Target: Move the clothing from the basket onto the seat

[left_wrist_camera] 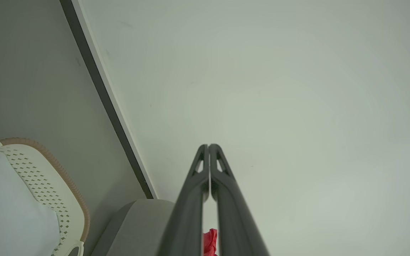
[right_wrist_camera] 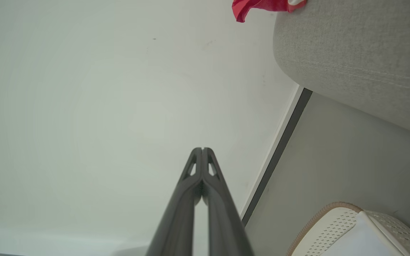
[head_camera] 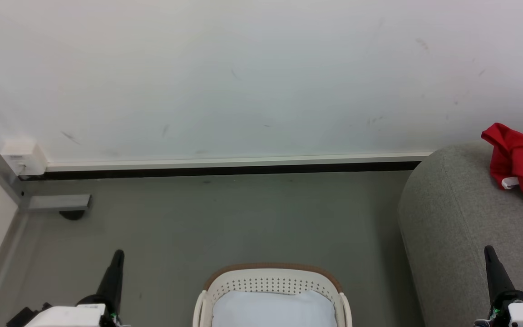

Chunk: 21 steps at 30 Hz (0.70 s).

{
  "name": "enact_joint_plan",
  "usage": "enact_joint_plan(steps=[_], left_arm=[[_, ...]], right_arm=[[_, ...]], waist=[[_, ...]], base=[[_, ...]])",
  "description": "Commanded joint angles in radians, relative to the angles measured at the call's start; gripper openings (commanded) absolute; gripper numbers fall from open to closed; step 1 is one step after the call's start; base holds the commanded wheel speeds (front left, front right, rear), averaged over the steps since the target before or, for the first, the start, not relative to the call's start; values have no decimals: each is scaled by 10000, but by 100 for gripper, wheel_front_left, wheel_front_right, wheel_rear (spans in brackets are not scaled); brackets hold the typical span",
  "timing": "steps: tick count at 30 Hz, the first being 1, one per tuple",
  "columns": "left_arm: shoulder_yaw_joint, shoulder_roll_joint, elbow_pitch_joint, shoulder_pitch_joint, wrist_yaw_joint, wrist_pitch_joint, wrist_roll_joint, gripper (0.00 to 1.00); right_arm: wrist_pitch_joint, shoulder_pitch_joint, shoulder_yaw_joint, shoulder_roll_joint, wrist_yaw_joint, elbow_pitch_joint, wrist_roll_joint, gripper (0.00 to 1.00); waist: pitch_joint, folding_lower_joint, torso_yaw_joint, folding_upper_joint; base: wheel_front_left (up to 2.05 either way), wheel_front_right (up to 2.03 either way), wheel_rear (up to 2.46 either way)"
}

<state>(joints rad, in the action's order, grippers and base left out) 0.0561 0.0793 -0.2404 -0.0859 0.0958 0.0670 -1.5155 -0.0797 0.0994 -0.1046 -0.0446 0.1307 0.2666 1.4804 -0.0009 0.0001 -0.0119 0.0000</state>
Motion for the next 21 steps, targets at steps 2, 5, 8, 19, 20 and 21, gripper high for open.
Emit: enact_joint_plan(steps=[2, 5, 8, 19, 20, 21], left_arm=[[138, -36, 0, -165, 122, 106, -263, 0], [216, -70, -11, -173, 173, 158, -467, 0], [281, -103, -20, -201, 220, 215, -600, 0], [508, -202, -56, -265, 390, 400, -1133, 0], [505, -205, -55, -265, 390, 403, -1088, 0], [508, -205, -55, -265, 390, 404, -1080, 0]], right_arm=[[-102, 115, -48, -88, 0, -100, 298, 0], [-161, 122, -63, -89, 0, -129, 540, 0], [-209, 128, -78, -91, 0, -169, 726, 0], [-380, 146, -120, -91, 0, -259, 1351, 0], [-379, 145, -120, -91, 0, -256, 1334, 0], [-379, 145, -118, -91, 0, -254, 1334, 0]], waist=[[6, 0, 17, 0], [12, 0, 36, 0], [19, -1, 55, 0], [40, -1, 119, 0], [40, -1, 119, 0], [40, -1, 119, 0]], base=[[0, 0, 0], [0, 0, 0], [0, 0, 0], [0, 0, 0], [0, 0, 0], [0, 0, 0]])
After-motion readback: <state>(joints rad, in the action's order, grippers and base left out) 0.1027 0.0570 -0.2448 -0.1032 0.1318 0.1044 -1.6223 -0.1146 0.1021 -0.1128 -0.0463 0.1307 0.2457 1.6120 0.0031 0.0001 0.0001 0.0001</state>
